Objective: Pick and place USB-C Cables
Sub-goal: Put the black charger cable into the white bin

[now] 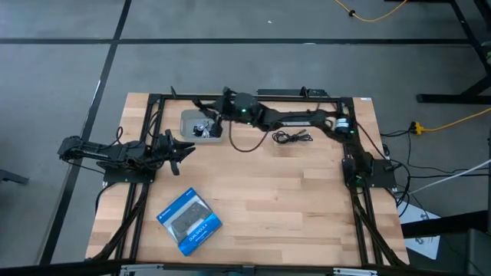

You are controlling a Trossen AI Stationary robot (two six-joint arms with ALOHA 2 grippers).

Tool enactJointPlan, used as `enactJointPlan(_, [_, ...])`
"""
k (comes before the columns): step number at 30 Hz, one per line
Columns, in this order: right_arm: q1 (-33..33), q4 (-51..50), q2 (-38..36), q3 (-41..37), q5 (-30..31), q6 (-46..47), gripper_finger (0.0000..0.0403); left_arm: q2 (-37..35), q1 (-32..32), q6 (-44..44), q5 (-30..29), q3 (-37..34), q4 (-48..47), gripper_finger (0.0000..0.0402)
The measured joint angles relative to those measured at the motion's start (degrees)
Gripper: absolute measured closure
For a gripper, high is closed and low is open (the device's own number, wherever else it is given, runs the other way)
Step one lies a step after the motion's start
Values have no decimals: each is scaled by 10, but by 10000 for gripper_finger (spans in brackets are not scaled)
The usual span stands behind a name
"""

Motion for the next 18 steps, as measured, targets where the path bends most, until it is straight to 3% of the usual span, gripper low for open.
enactJointPlan(5, [-1,-126,83,136,-41,16,344,0,0,0,-1,0,0,315])
enactJointPlan(11, [0,-336,142,290,-40,-4,344,0,0,0,-1,0,0,315])
enactJointPlan(18, [-4,-439,153,330,3,-2,344,0,0,0,-1,0,0,315])
